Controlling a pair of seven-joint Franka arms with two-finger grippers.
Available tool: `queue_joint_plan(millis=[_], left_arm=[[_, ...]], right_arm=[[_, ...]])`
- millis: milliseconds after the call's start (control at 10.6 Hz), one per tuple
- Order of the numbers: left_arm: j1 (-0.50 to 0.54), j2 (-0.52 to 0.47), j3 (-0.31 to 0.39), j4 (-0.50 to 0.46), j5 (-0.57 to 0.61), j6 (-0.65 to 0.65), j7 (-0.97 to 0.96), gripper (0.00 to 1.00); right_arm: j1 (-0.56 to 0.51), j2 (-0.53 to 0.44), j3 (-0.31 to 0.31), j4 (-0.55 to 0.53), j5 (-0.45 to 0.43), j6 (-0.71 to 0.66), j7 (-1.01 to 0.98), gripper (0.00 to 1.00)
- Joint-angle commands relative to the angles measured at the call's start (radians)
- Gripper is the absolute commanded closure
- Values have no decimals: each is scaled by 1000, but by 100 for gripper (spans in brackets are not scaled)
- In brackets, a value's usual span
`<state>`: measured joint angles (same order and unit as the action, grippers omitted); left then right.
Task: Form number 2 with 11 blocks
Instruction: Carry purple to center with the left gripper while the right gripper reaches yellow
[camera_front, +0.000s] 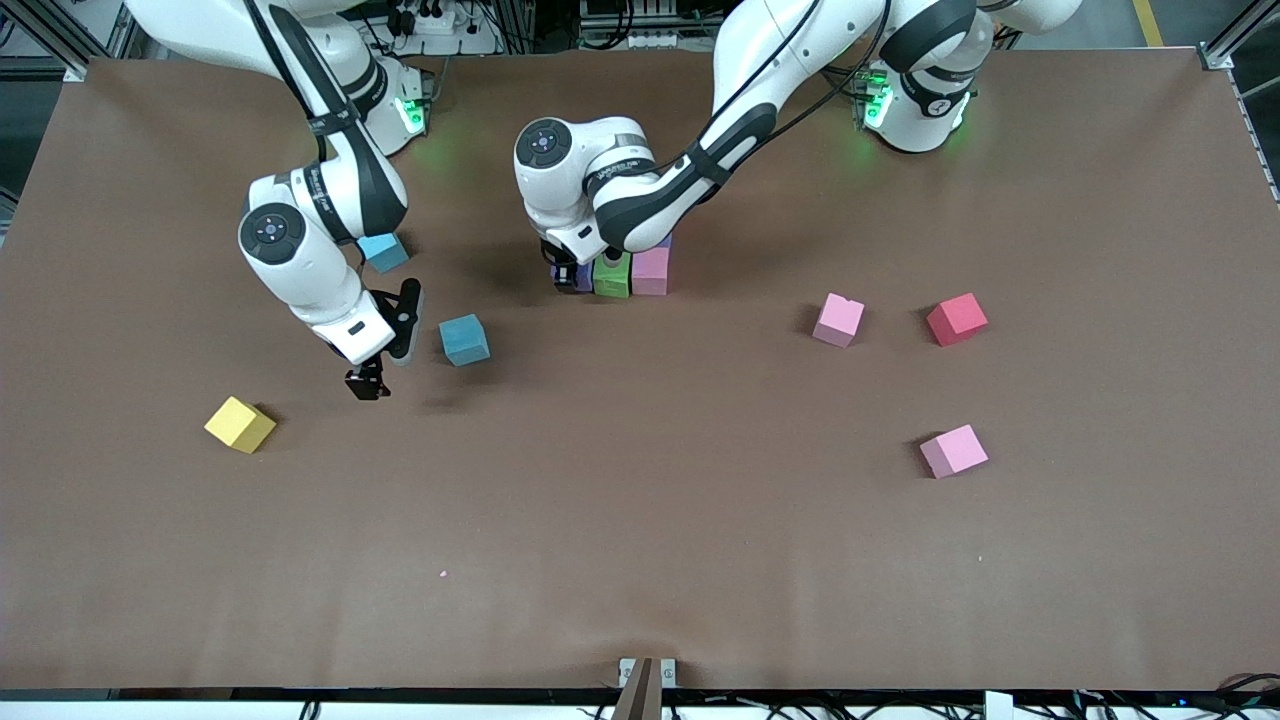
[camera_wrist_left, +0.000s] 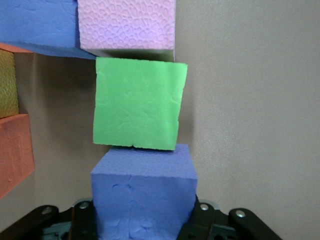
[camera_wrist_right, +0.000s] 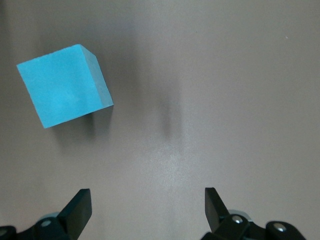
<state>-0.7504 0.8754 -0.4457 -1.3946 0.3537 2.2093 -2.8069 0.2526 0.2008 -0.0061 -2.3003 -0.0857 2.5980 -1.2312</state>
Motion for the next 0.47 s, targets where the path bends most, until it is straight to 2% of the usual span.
queue_joint_plan(millis=[0, 377], left_arm=[[-26, 14, 9, 11, 18, -3, -241, 71], [-32, 31, 9, 6, 19, 18, -243, 71]], right_arm=[[-7, -26, 6, -31, -11, 13, -16, 0], [-38, -46, 6, -48, -8, 10, -16, 0]])
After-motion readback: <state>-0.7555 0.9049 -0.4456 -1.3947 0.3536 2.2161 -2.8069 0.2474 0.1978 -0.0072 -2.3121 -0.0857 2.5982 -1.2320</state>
